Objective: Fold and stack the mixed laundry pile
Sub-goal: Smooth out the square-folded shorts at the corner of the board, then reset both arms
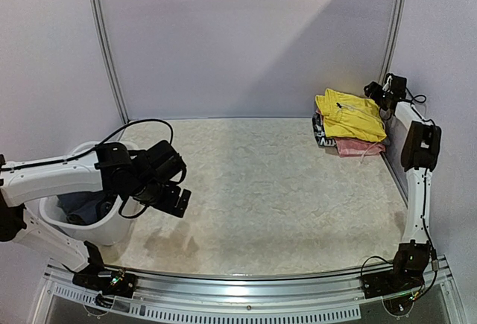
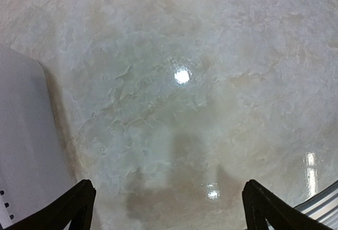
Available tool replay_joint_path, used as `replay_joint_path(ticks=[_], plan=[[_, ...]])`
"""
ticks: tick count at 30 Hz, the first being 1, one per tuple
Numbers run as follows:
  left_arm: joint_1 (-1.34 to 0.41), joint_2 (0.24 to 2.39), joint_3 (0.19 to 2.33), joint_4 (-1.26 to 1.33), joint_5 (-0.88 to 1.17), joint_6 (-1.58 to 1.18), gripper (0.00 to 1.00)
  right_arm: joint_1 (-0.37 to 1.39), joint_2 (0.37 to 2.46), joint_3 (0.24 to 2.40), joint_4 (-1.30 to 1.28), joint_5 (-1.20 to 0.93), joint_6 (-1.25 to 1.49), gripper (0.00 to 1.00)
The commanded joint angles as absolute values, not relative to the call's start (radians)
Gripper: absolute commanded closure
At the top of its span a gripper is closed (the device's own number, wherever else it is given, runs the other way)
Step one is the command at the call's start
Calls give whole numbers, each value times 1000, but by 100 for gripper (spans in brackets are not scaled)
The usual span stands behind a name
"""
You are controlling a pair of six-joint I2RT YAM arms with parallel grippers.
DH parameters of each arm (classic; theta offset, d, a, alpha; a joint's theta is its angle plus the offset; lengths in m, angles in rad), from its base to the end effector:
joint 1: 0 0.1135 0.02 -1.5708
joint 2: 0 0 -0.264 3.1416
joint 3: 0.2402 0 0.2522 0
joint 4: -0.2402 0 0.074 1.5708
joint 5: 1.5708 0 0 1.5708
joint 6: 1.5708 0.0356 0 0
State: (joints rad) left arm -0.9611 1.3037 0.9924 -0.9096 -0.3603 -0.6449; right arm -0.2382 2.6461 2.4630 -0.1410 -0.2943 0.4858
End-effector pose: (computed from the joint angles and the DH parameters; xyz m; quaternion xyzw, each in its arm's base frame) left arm 0.1470 -0.1885 0.2494 0.1217 0.9616 -0.0007 0.2459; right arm 0.5918 -0.1331 0.2190 0.2044 0.7814 0.1894 0.5583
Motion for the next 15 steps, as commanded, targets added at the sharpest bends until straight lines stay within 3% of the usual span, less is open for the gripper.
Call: replay_joint_path(ticks=[1, 15], plan=[[-959, 1290, 1023, -945, -425, -595, 0, -215, 2487, 2428, -184, -315, 396, 15], [-954, 1207, 1080, -997, -567, -528, 0, -107, 2220, 2268, -260, -291, 296, 10]])
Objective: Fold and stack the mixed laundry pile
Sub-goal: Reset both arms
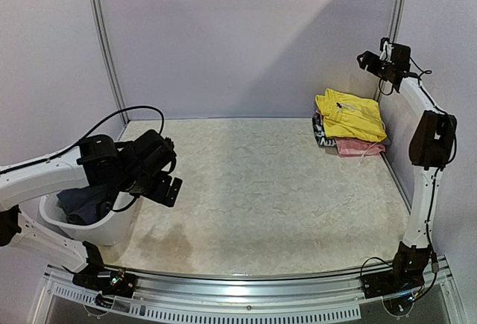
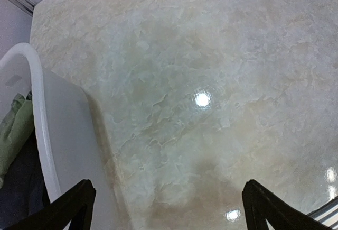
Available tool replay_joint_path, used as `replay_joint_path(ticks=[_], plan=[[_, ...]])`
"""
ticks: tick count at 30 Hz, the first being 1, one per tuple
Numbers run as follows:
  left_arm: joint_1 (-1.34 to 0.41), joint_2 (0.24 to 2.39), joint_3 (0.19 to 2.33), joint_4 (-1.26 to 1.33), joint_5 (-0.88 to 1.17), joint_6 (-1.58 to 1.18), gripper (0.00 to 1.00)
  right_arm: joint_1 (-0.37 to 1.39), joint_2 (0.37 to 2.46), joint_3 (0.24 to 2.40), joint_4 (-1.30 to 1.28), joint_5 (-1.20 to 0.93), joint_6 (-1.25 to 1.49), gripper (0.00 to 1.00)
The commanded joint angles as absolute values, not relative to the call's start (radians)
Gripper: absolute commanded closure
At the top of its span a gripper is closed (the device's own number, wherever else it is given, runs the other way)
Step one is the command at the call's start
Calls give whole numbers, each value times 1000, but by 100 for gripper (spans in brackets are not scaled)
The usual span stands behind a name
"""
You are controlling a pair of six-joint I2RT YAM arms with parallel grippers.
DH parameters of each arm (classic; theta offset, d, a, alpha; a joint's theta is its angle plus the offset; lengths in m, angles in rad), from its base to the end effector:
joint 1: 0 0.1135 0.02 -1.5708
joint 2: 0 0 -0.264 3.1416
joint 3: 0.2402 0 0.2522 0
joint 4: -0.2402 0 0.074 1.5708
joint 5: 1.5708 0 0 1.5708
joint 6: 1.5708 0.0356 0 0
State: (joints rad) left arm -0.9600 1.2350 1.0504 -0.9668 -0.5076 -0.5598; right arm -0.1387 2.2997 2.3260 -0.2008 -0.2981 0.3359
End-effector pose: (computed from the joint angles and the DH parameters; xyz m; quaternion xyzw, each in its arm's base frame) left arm 0.1447 -0.1765 0.2808 0.1370 0.9383 0.0392 0.3152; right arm 0.5417 -0.0651 0.3581 0.0853 0.7587 0.1758 0.6214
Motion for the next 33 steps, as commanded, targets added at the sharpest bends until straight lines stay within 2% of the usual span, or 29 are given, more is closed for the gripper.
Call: replay_joint_path(ticks=[1, 10, 18, 27, 33], plan=[[-953, 1205, 1084, -999, -575, -523, 0, -95, 2190, 2244, -262, -290, 292, 9], [-920, 1194, 1147, -990, -602, -476, 0, 19, 1929, 1959, -265, -246, 288, 6], [-842, 1216, 1225, -968, -552, -440, 0, 181, 1707, 1765, -376, -208, 285, 1], [-777, 1232, 1284, -967, -486, -423, 1, 363, 1478, 1575, -548, -155, 311, 1], [-736, 1204, 1265, -984, -471, -417, 1, 400, 1341, 1427, -651, -152, 341, 1]])
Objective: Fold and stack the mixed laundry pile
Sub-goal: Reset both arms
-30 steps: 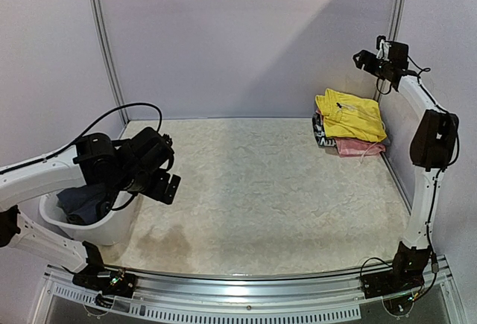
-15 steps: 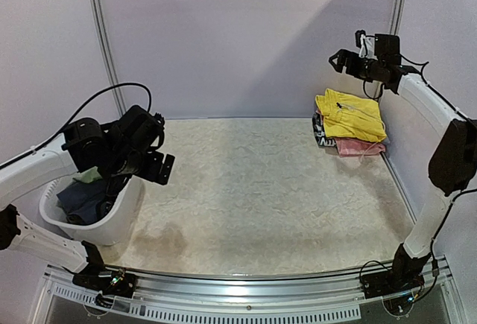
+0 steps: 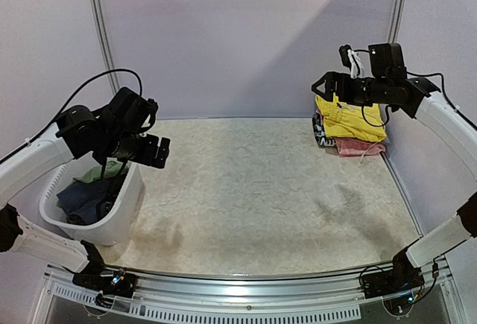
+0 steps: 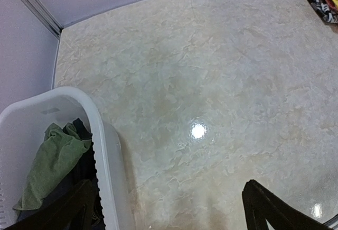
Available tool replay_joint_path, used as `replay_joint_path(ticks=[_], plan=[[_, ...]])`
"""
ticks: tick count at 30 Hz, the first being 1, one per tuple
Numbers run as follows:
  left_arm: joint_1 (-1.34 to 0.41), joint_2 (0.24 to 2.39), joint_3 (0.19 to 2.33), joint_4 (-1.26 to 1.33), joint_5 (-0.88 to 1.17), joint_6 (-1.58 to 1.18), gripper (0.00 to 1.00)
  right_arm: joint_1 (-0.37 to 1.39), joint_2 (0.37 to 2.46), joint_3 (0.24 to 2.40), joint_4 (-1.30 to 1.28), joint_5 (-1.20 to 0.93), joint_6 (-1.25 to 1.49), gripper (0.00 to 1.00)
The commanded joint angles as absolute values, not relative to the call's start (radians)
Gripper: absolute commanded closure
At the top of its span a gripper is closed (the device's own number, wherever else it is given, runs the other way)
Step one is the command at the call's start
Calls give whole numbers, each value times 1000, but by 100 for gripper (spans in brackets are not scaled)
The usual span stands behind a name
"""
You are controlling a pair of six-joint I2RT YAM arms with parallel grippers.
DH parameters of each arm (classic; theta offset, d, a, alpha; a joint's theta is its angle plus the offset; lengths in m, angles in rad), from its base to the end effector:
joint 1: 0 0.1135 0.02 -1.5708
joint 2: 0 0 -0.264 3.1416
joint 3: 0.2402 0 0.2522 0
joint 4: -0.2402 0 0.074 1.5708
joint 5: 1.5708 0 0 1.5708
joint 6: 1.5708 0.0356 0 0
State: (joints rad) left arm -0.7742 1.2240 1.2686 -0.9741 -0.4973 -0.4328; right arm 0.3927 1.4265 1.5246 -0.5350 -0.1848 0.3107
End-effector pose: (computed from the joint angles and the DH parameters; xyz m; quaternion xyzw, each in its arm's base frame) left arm 0.1801 -0.1524 0.3483 0.0798 0.9197 0.0189 0.3841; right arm 0.2919 0.1280 0.4123 -0.0839 0.8372 0.2573 0.4752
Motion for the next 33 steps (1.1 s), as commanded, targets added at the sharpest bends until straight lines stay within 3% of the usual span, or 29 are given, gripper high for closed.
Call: replay_joint_path(ticks=[1, 19, 33], plan=[[-727, 1194, 1256, -986, -468, -415, 0, 400, 1320, 1399, -661, -142, 350, 1], [-660, 982, 1062, -1014, -432, -489, 0, 399, 755, 930, -779, 70, 718, 1], [-658, 988, 1049, -995, -434, -496, 0, 399, 770, 919, -772, 62, 739, 1]])
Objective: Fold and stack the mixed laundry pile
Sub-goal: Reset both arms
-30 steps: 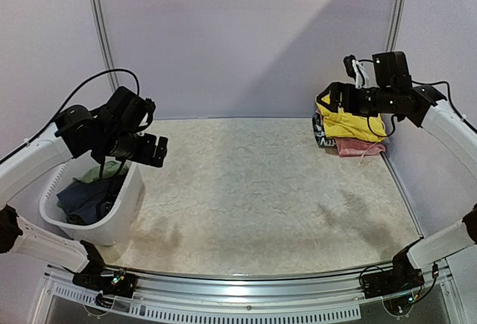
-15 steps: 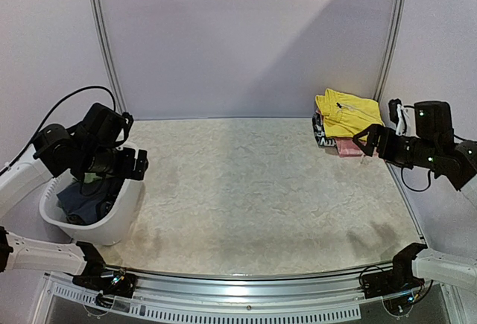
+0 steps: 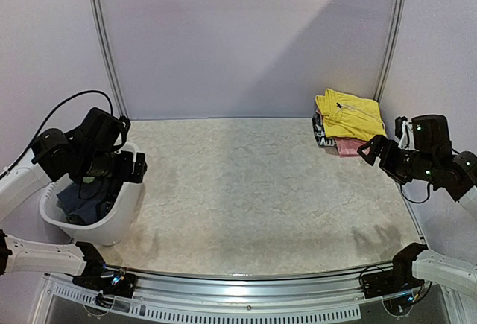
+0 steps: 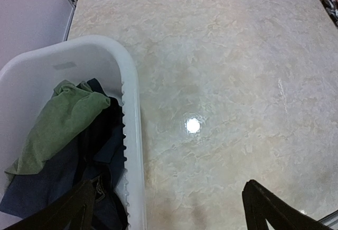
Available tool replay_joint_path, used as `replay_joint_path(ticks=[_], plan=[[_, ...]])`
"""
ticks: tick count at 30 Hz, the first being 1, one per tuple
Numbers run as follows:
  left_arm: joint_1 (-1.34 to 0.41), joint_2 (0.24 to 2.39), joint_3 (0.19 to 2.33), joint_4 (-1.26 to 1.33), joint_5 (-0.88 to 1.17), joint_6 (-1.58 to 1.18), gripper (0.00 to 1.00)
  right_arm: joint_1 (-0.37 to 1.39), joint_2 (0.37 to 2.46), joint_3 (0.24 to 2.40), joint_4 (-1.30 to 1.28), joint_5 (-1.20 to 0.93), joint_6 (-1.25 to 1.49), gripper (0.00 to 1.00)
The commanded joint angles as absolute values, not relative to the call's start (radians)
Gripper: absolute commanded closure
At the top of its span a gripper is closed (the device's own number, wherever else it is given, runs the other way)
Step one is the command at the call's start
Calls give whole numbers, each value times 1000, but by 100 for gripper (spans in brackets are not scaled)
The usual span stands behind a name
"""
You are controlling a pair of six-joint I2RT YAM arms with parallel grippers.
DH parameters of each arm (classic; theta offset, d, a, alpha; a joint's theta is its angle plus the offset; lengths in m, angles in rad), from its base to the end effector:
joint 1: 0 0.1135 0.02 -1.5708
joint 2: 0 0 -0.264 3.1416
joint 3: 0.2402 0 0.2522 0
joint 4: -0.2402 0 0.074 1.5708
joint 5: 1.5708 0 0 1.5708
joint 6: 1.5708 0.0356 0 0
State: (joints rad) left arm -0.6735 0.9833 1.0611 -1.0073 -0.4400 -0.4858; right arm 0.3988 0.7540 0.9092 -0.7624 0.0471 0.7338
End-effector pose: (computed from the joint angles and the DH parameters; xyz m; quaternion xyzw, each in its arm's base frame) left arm 0.1476 -0.0984 0.3270 0.0183 0.9285 0.0048 0.3708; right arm 0.1391 0.0568 0.3289 0.1585 0.8717 0.2309 0.4021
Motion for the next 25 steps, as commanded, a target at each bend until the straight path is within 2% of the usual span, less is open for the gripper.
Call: replay_joint_path(ticks=[1, 25], plan=[[-658, 989, 1049, -994, -434, -497, 0, 399, 773, 921, -771, 60, 737, 1], [-658, 1003, 1044, -986, -432, -498, 0, 399, 796, 928, -763, 54, 711, 1]])
